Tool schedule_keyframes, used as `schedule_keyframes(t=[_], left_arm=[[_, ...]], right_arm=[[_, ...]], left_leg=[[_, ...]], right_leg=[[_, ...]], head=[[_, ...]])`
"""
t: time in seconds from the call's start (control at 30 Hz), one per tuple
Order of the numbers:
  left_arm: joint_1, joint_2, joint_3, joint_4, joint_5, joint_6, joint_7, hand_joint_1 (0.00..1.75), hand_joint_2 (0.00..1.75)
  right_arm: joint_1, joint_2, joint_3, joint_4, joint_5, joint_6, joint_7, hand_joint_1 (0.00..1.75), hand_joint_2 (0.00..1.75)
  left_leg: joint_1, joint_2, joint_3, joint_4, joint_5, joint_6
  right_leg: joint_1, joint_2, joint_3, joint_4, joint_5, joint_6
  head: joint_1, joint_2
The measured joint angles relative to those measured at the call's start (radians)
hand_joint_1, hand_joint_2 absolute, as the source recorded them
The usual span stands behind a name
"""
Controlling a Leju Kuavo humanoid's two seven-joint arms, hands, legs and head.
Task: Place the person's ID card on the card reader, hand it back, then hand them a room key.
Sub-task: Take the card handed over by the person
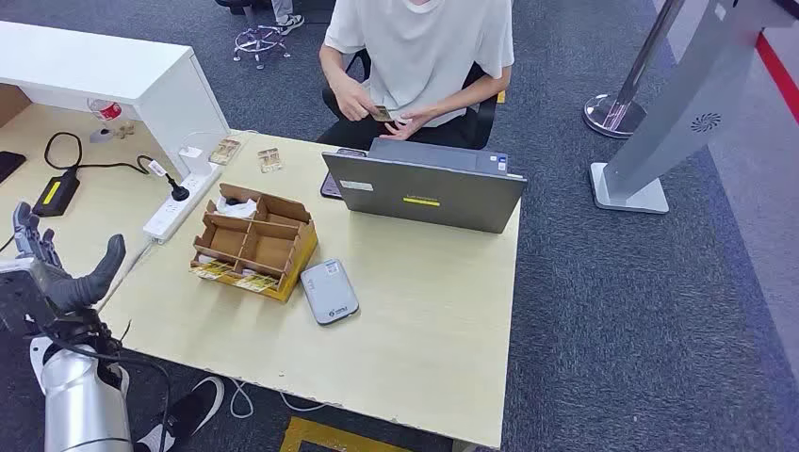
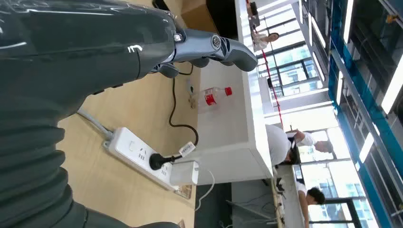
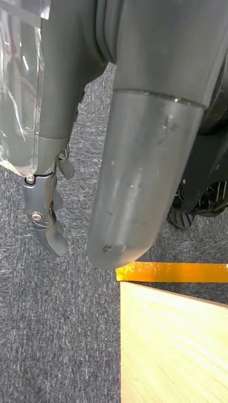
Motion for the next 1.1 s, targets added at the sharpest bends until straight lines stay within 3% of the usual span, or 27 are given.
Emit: schedule_keyframes(t=[0.63, 0.77, 1.1], left_arm=[[-0.27, 0.08, -0.352, 0.171, -0.432, 0.073, 0.229, 0.0, 1.75], [-0.333, 0.098, -0.429, 0.219, -0.528, 0.093, 0.279, 1.75, 1.75], [-0.472, 0.137, -0.611, 0.33, -0.739, 0.148, 0.382, 1.75, 1.75]], right_arm=[[-0.008, 0.0, 0.01, 0.008, -0.009, 0.007, 0.032, 0.0, 0.0], [-0.01, 0.0, 0.012, 0.009, -0.012, 0.007, 0.038, 0.0, 0.0], [-0.011, 0.0, 0.019, 0.012, -0.022, 0.007, 0.055, 0.0, 0.0]], left_leg=[[0.0, 0.0, 0.0, 0.001, 0.0, 0.0], [0.0, 0.0, 0.0, 0.001, 0.0, 0.0], [0.0, 0.0, -0.001, 0.001, 0.0, 0.0]], right_leg=[[0.0, 0.0, 0.0, 0.0, 0.001, 0.001], [0.0, 0.0, 0.0, 0.0, 0.001, 0.001], [0.0, 0.0, 0.0, 0.0, 0.001, 0.001]], head=[[0.0, 0.0], [0.0, 0.0], [0.0, 0.0]])
